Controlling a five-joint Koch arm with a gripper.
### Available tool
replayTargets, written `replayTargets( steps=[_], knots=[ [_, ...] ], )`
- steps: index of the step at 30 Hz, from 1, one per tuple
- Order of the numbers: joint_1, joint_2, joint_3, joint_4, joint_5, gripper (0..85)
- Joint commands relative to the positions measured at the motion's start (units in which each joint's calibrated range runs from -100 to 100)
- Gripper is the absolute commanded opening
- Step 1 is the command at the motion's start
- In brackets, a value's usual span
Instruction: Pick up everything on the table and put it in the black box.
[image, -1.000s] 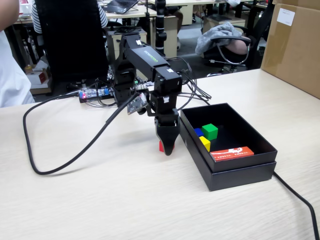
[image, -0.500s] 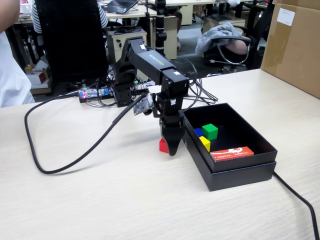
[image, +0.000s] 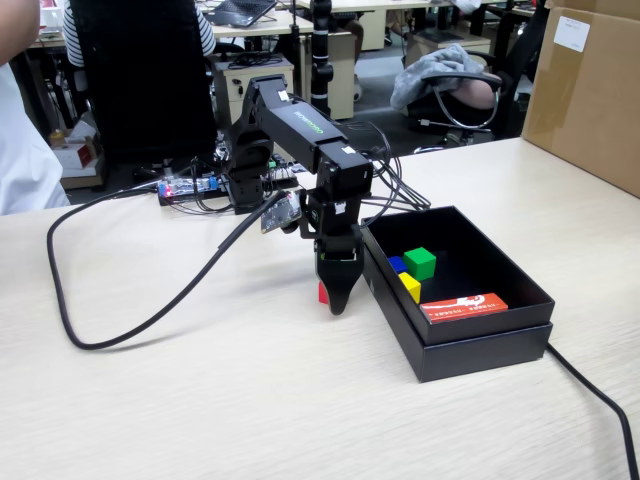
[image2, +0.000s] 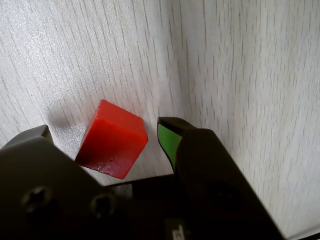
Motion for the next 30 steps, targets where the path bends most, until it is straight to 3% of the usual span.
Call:
replayTargets(
  steps=[1,5,8,13,20,25,30],
  knots=[
    [-0.20,-1.31,3.74,-3.20,-0.10,41.9],
    [-0.15,-0.74,5.01,-3.20,-0.29,31.0],
    [-0.10,-0.39,5.74,-3.20,-0.59,28.5],
    [-0.10,-0.28,7.37,-2.77,-0.88,2.8],
    [0.10,-5.90,7.64,-2.77,-1.51,2.3],
    [1.86,-25.64,9.00,-2.77,-7.42,2.3],
    [6.59,-28.96,16.34,-2.77,-9.82,2.4]
  ],
)
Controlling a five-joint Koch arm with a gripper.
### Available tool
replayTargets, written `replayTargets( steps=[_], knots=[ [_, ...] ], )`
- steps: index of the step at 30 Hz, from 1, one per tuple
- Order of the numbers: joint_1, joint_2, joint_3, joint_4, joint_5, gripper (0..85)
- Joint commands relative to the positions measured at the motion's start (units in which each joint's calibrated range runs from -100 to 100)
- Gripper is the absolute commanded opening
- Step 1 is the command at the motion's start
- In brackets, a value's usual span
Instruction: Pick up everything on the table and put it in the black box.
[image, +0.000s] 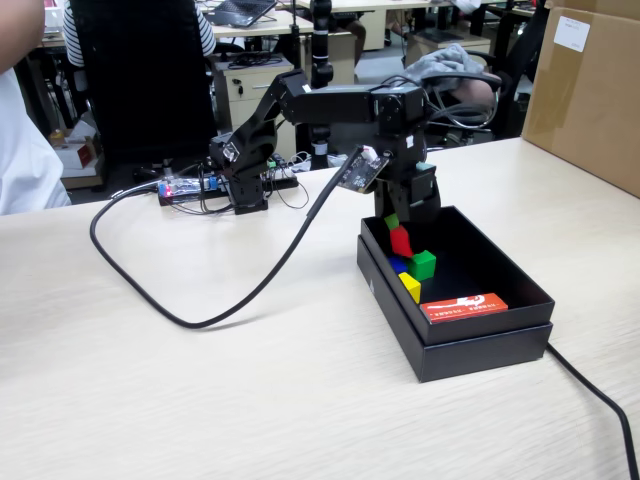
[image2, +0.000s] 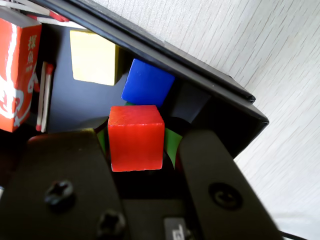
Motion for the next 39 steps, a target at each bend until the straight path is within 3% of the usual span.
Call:
replayTargets(
  steps=[1,5,15,22,32,36,39],
  knots=[
    [-0.10,-1.57,1.43,-1.33,0.54,13.8],
    [-0.15,-1.68,0.80,-1.33,0.59,14.0],
    [-1.07,-6.85,-1.65,-1.33,0.98,33.2],
    [-2.49,-25.67,-4.64,-1.24,0.88,45.6],
    [-11.87,-65.48,-38.37,18.72,-4.59,47.7],
    [-15.53,-80.63,-62.66,35.99,-5.03,47.5],
    [-15.87,-86.25,-75.18,42.04,-4.79,47.6]
  ],
)
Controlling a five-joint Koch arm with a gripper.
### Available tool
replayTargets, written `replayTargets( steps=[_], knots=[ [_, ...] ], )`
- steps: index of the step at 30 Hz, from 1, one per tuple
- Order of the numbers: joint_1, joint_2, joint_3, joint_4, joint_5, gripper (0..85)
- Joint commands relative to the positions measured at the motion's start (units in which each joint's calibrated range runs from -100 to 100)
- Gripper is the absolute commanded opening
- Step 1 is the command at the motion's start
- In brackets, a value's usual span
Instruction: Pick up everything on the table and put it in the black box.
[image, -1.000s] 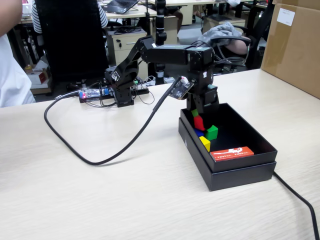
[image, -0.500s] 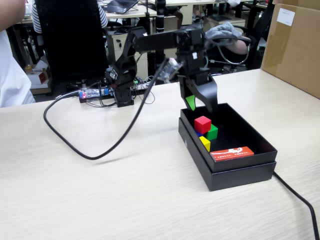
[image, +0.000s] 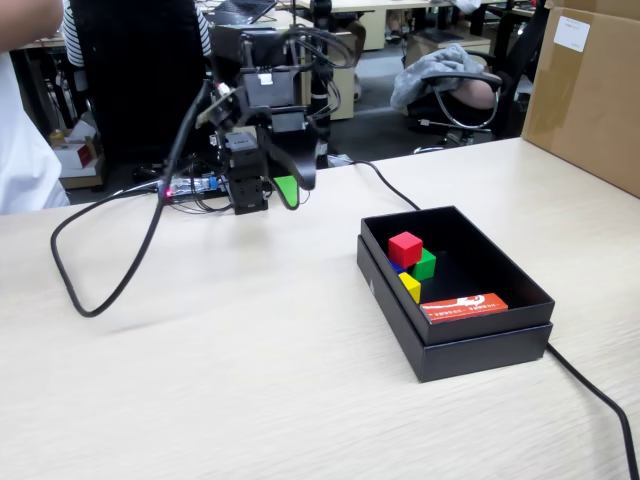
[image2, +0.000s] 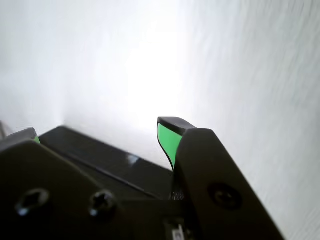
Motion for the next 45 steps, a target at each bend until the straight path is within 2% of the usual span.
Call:
replayTargets(
  steps=[1,5,13,19,24,30,33,37,45],
  knots=[
    [-0.20,-8.13,-5.05,9.60,0.10,47.7],
    [-0.88,-12.15,-16.11,15.47,0.54,49.1],
    [-2.05,-19.49,-37.32,34.74,0.00,48.0],
    [-1.95,-26.15,-46.03,37.42,0.00,48.3],
    [-1.90,-31.31,-55.27,44.59,-1.56,47.9],
    [-1.71,-34.52,-63.98,48.13,-1.76,47.6],
    [-1.56,-35.44,-70.05,52.19,-3.17,47.6],
    [-1.56,-36.36,-72.77,52.10,-4.20,47.7],
    [-2.20,-36.01,-72.77,51.32,-4.35,48.8]
  ],
)
